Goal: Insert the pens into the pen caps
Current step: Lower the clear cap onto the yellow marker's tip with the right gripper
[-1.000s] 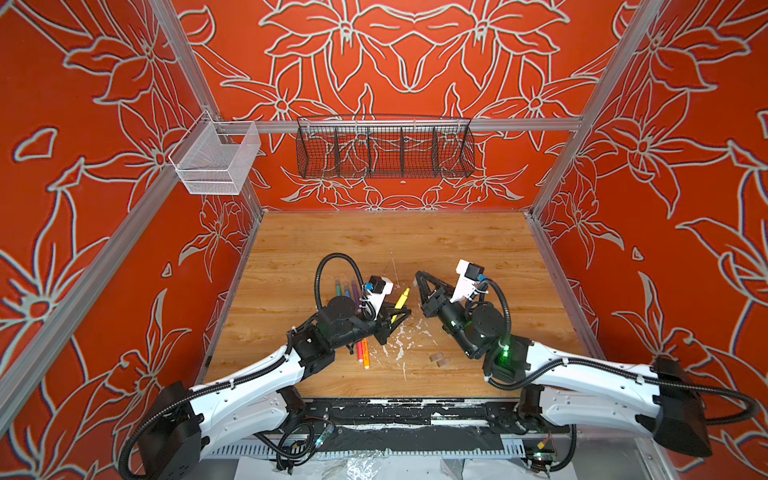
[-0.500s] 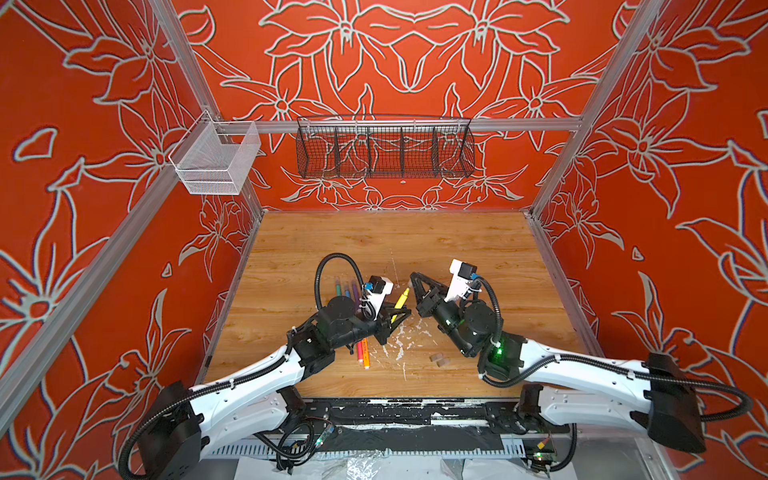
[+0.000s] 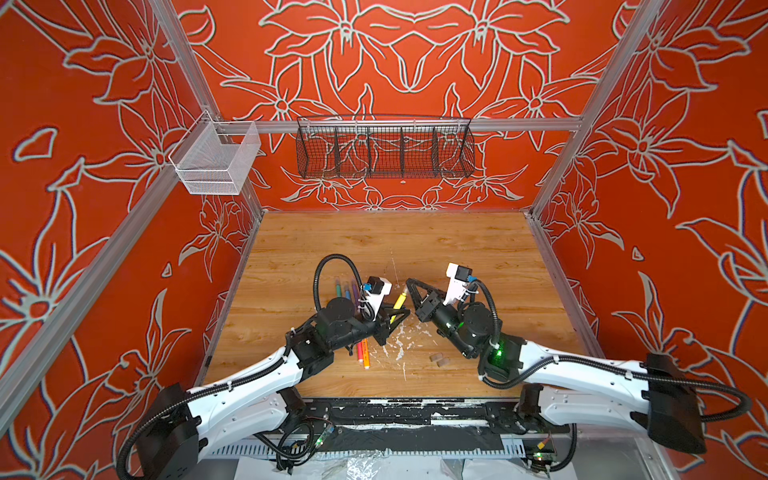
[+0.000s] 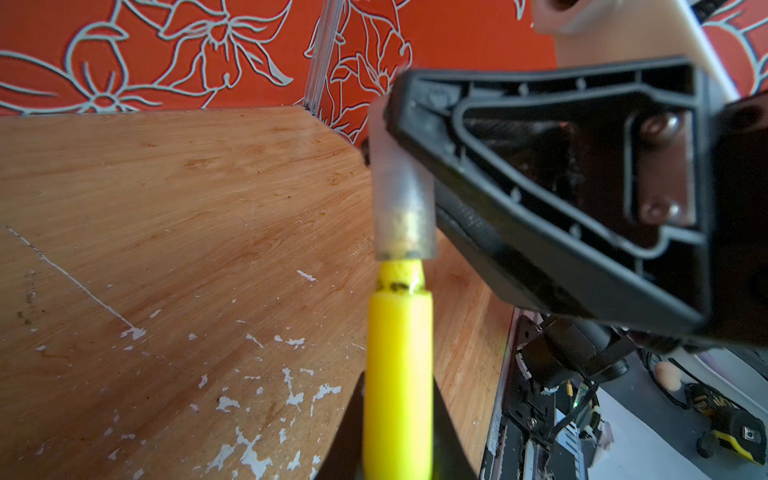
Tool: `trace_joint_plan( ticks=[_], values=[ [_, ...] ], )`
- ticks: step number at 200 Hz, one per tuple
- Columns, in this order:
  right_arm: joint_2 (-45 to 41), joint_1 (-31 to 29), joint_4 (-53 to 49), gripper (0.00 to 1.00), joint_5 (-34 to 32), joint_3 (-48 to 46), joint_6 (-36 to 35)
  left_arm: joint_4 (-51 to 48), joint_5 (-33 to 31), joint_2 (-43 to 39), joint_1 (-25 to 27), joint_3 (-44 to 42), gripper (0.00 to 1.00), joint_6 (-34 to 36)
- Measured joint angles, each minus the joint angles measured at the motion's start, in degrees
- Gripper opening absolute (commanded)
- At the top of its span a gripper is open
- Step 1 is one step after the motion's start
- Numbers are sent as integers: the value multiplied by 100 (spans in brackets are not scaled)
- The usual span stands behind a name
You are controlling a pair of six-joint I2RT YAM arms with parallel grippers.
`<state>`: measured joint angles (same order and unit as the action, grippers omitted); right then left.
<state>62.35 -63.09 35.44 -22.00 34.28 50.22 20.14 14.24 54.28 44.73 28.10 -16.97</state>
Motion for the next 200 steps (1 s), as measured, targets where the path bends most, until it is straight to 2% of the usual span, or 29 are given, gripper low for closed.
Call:
trace_joint_plan(
  ticks=[65,123,193,200],
  values=[
    [35,2,186,0,162,-201,46,-35,85,-9,0,-94,0,-90],
    [-50,-68,798,0,262,-743,144,-37,243,-57,35,-278,0,-129],
    [208,-160,1381,0,278,-780,74,13,286,-262,-35,-380,0,-284],
    [208,-186,1399,3,260,-780,55,15,313,-289,-44,-391,0,-293]
  ],
)
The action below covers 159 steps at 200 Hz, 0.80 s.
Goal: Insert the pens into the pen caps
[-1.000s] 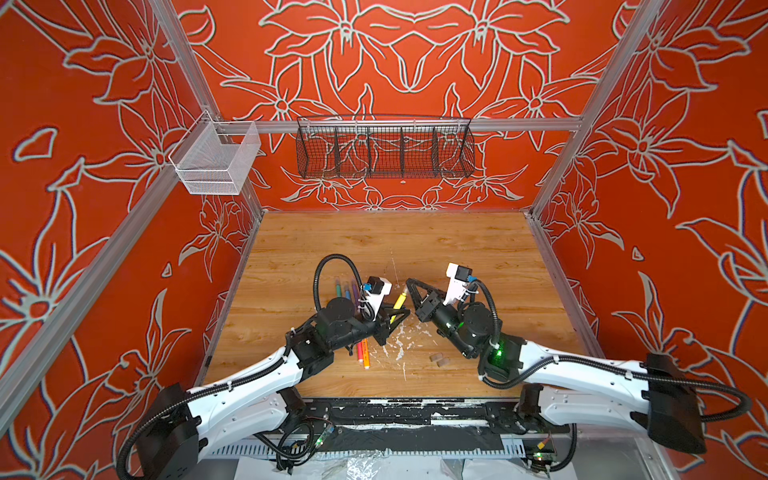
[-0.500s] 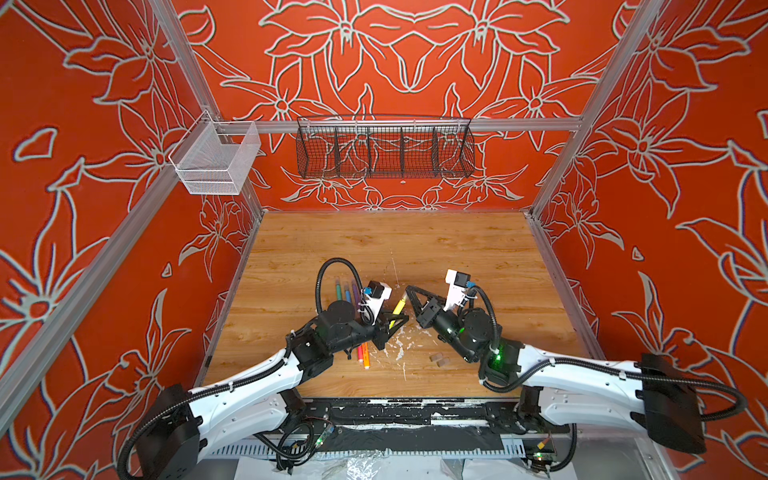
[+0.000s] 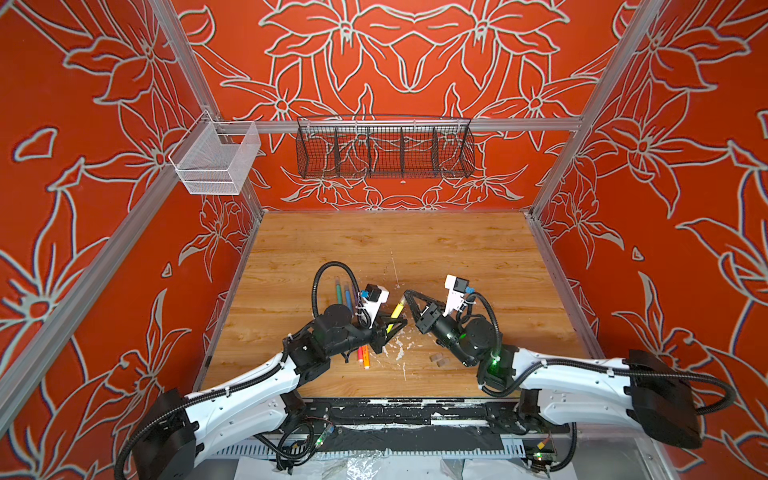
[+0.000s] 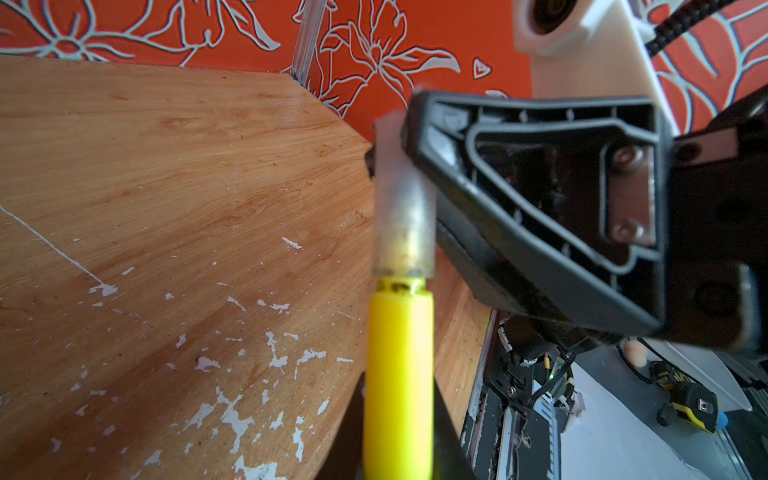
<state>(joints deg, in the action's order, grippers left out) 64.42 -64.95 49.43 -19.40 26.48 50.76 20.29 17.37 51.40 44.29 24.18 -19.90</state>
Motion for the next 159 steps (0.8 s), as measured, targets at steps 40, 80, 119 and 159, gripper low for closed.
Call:
trace_joint_plan(
  ticks=[40,80,119,159],
  values=[
    [-4,-122,55,22,-175,0,-103,48,114,-55,-11,-33,0,-55],
    [-70,-293,-372,43,-155,-9,-201,341,-76,-68,-131,-31,0,-96],
    [-463,-306,-920,55,-160,-9,-310,452,-107,-68,-133,-31,0,-70],
    [-1152,-304,-1650,68,-232,199,-592,470,-66,-57,-133,-28,0,35]
  ],
)
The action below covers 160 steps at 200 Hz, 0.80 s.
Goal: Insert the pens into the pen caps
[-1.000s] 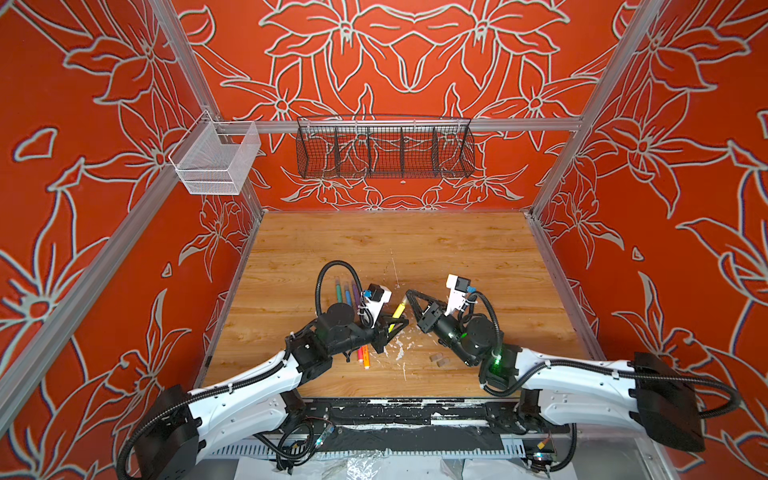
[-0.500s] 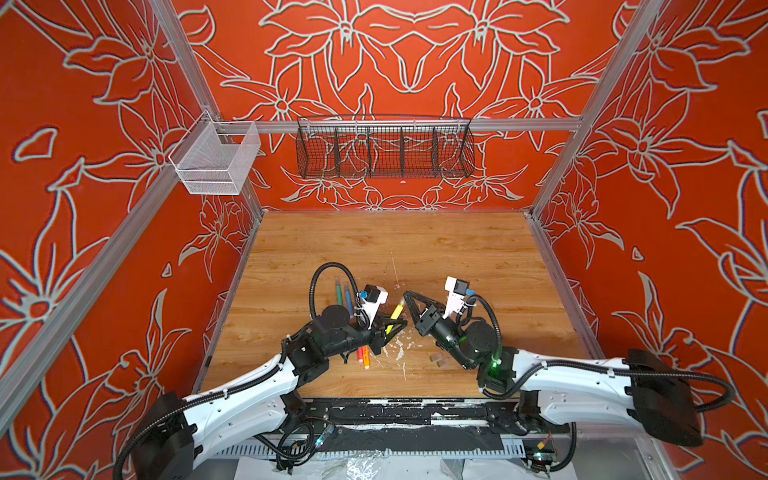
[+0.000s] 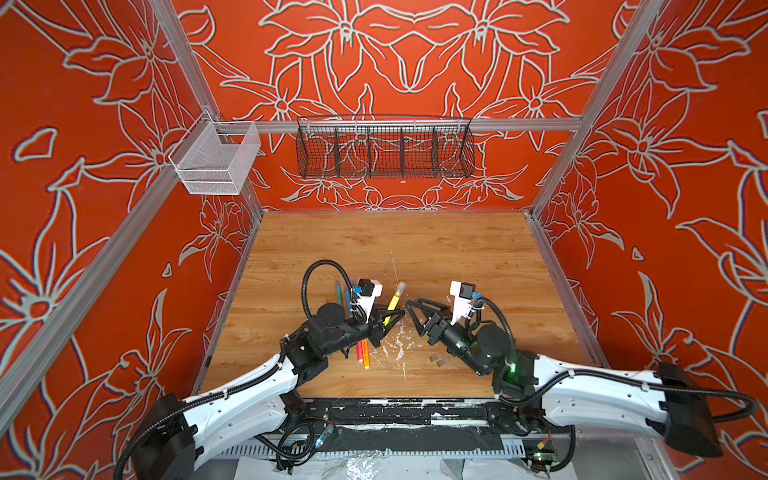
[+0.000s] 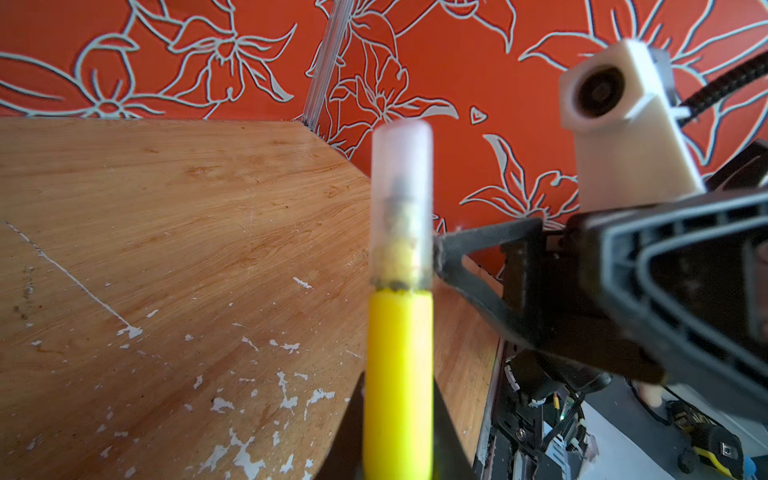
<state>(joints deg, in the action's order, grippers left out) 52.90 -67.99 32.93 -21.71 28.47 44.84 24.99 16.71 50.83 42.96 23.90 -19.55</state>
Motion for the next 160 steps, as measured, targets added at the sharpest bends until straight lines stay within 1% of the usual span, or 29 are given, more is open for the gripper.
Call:
trace_joint_plan(
  ticks=[19,38,77,114,126,132,148,160],
  values=[
    [-55,66,-415,68,-33,385,-74,0,31,20,0,0,0,35],
    [26,273,-684,67,42,750,-74,0,48,24,0,0,0,52],
    [535,887,-1088,66,525,1274,98,0,52,24,0,4,0,90],
    [1027,984,-1416,63,892,1657,181,0,52,26,0,4,0,131],
    [1121,990,-1478,60,979,1729,210,0,52,31,0,7,0,142],
    [1165,999,-1508,56,1021,1766,223,0,52,35,0,7,0,149],
    [1250,1016,-1580,39,1117,1849,197,0,52,39,0,7,0,155],
    [1300,1016,-1626,31,1189,1910,225,-2,52,44,0,9,0,155]
  ],
)
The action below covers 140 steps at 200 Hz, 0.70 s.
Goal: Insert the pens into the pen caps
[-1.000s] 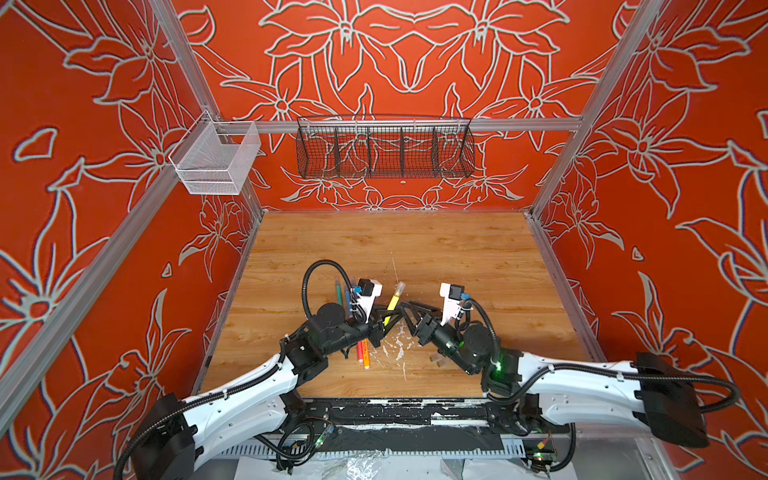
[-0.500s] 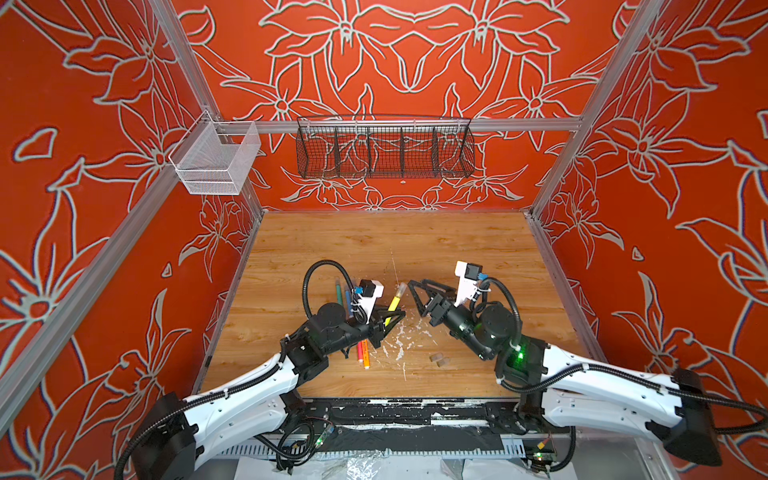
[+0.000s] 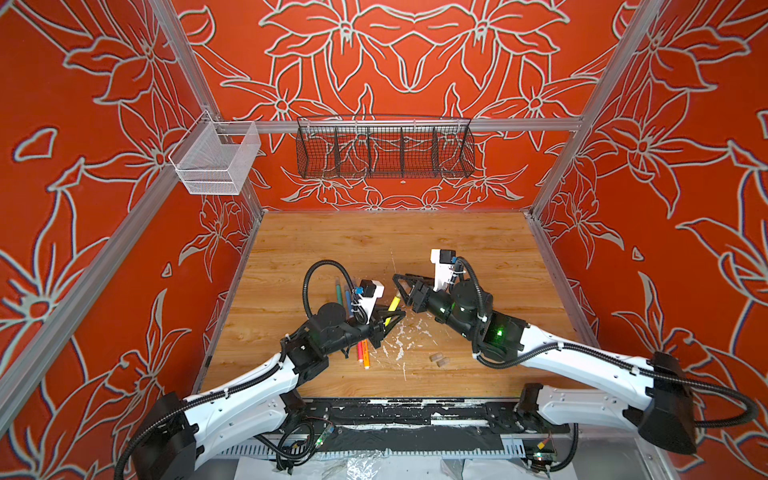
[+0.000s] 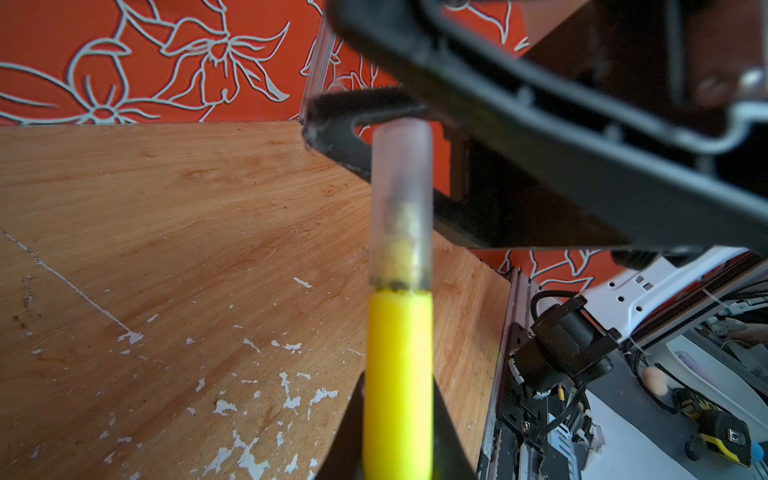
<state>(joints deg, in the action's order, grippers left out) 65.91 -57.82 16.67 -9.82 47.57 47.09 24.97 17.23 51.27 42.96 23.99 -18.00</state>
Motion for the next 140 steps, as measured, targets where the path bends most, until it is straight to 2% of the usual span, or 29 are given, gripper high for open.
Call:
trace_joint_plan(
  ticks=[31,71,140],
  values=[
    [79,7,-85,14,136,81,57,4,-4,15,0,2,0,2],
    [109,37,-87,0,212,72,131,-11,-63,33,0,2,0,-2],
    [140,-138,472,0,-76,-424,385,-476,-214,-20,11,7,0,-55]
  ],
)
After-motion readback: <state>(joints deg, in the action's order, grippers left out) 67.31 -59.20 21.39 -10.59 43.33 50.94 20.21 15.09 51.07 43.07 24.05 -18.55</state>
